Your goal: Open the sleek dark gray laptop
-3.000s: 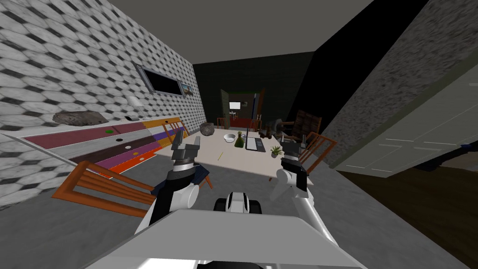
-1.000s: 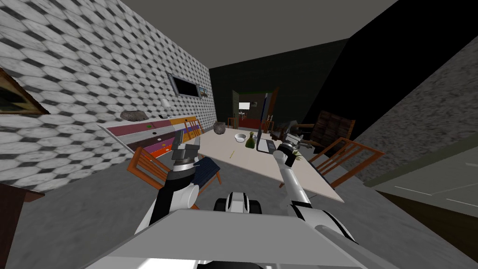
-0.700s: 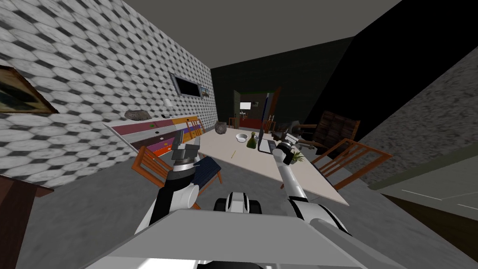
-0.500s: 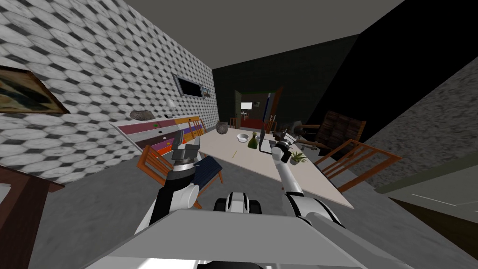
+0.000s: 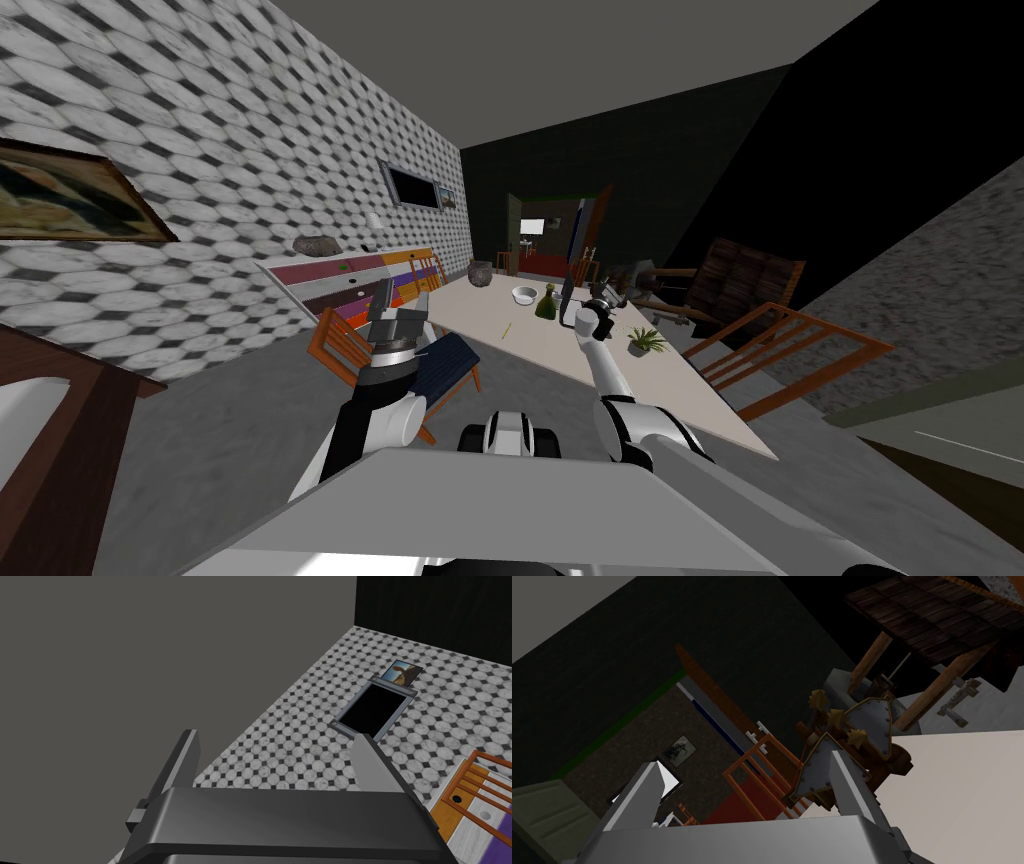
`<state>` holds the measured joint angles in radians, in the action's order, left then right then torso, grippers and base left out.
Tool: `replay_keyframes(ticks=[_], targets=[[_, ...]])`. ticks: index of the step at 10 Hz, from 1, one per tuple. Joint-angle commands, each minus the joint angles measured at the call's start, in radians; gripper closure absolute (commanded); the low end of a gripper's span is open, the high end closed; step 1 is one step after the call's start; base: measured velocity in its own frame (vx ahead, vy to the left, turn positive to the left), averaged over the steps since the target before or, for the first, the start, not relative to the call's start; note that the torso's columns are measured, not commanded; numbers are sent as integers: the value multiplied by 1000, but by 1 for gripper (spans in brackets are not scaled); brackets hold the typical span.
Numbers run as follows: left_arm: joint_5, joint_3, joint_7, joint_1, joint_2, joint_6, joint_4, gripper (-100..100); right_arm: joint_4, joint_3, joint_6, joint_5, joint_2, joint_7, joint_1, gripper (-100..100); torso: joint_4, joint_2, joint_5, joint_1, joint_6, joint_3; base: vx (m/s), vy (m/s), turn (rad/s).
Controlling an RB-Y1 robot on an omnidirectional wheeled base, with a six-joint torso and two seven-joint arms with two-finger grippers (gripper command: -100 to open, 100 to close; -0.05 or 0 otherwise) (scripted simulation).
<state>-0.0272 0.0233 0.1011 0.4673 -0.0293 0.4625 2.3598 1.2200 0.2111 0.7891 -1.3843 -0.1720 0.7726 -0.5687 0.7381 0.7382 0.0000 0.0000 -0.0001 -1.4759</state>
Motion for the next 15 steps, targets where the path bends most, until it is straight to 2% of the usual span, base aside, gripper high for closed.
replay_keyframes(ticks=[1,5,6,9,10,12,13,15], targets=[[0,0,0,0,0,0,0,0,-46,5,8,-47,23,32,-40,-100,0,0,0,0,0,0,0,15,28],[0,0,0,0,0,0,0,0,-129,14,20,-140,116,86,-119,-100,0,0,0,1,0,0,2,15,50],[0,0,0,0,0,0,0,0,-129,14,20,-140,116,86,-119,-100,0,0,0,0,0,0,2,10,10],[0,0,0,0,0,0,0,0,-159,17,25,-173,202,105,-147,-100,0,0,0,0,0,0,1,5,20],[0,0,0,0,0,0,0,0,-162,17,25,-177,219,107,-150,-100,0,0,0,0,0,0,1,5,16],[0,0,0,0,0,0,0,0,-156,18,23,-176,208,103,-146,-100,0,0,0,-1,0,0,0,0,0],[0,0,0,0,0,0,0,0,-156,18,23,-176,208,103,-146,100,0,0,0,-1,0,0,0,0,0],[0,0,0,0,0,0,0,0,-135,29,35,-245,211,138,-150,100,2,2,-5,-6,0,2,-33,-86,26]])
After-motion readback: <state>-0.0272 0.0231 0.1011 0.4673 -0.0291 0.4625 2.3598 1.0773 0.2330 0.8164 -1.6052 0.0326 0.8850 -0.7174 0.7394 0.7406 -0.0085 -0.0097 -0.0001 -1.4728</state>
